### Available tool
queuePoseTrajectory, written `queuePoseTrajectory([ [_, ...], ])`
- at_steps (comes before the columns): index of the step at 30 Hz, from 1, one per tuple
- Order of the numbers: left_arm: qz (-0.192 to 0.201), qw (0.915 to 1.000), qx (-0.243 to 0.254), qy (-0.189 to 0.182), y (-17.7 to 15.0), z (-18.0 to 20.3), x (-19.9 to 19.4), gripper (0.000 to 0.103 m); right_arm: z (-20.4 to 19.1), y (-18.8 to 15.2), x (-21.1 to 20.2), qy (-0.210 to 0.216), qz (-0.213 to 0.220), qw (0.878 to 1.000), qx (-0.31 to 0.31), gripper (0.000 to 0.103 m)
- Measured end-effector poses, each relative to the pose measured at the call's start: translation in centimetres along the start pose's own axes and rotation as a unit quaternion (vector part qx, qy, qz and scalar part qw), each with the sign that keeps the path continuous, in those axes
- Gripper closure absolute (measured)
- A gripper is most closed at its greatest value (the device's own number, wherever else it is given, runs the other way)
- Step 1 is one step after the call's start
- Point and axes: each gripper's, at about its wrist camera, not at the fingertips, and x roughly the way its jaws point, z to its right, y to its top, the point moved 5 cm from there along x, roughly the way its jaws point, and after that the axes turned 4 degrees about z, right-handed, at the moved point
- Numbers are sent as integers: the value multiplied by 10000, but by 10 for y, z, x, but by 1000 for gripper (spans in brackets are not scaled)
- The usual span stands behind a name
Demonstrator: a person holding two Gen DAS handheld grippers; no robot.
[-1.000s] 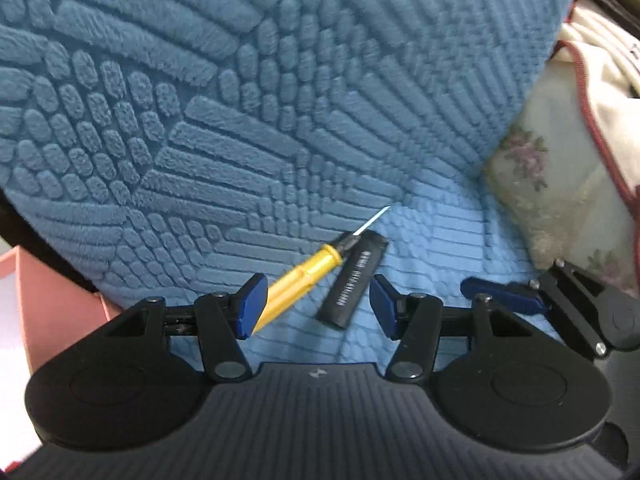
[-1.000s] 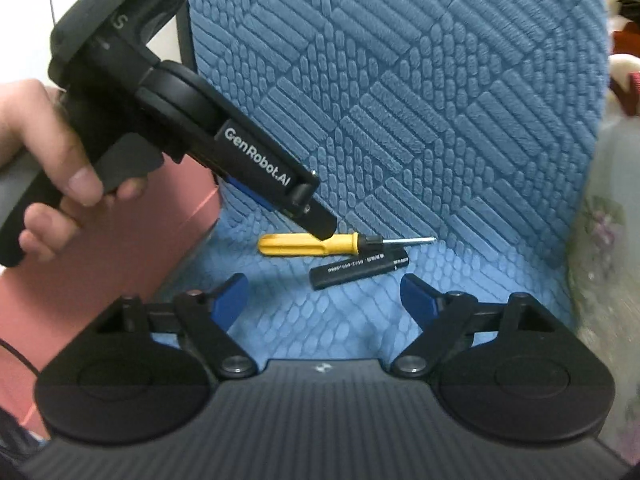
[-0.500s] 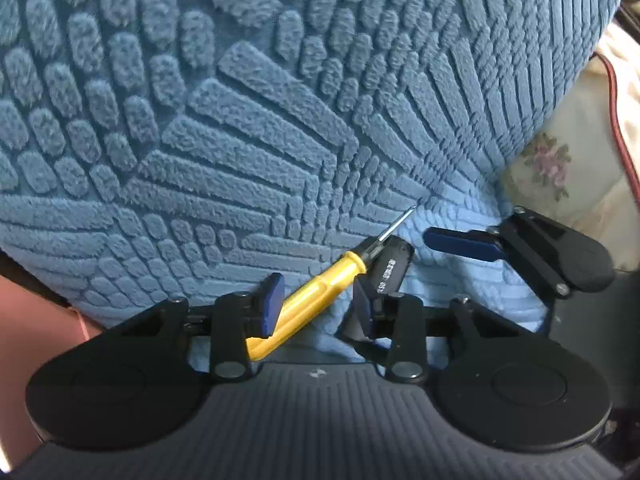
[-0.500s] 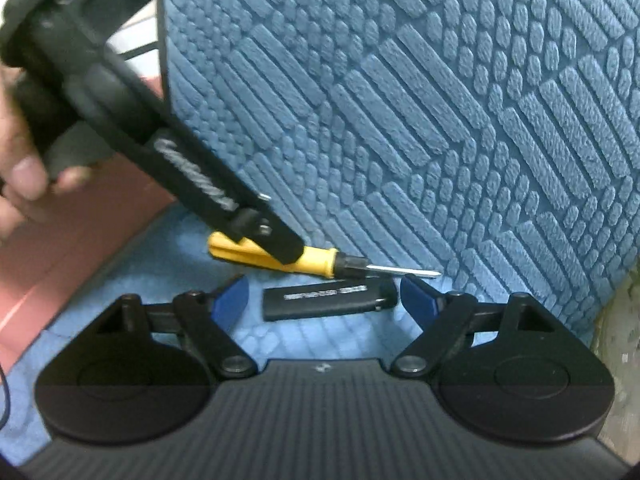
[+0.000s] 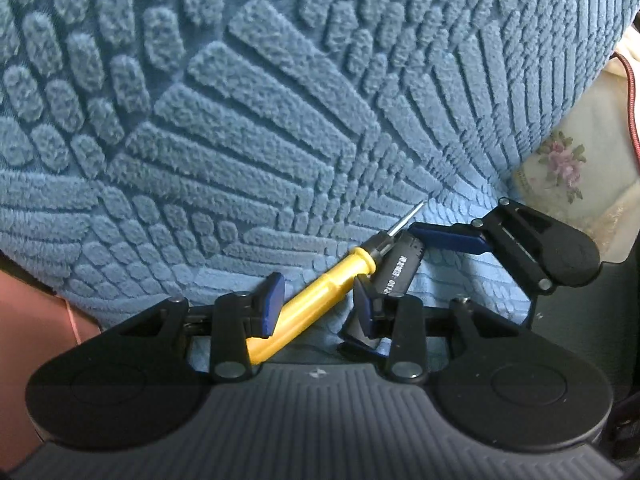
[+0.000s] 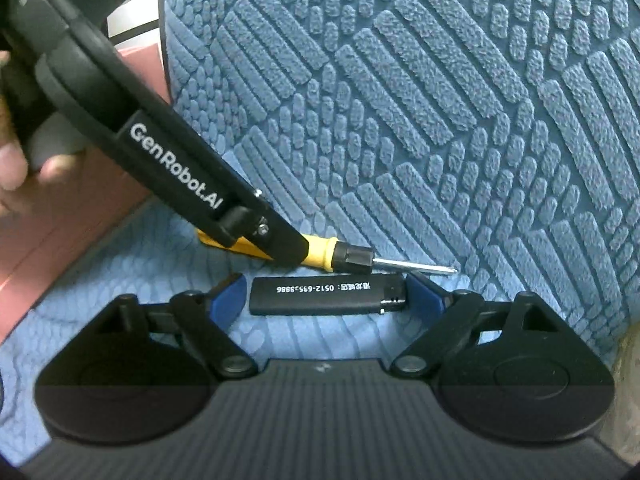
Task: Organize rigid objects
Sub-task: 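Close the left tool on the yellow screwdriver while the right tool grasps the black USB stick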
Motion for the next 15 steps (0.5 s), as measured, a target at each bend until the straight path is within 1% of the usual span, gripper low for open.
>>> queuePoseTrajectory([
  [3, -3, 10000, 12, 10, -3, 3, 6, 59, -7, 4, 4, -48, -51, 10000, -19, 17],
  [6, -15, 10000, 22, -14, -2, 4, 9, 59, -4, 15, 9, -95, -120, 9999, 27, 18],
  [9, -23, 10000, 19, -29, -4, 6, 11, 59, -6, 21, -5, -129, -177, 9997, 58, 18],
  [15, -40, 9999, 32, -90, -8, 11, 17, 59, -11, 21, -26, -272, -350, 9989, 143, 18],
])
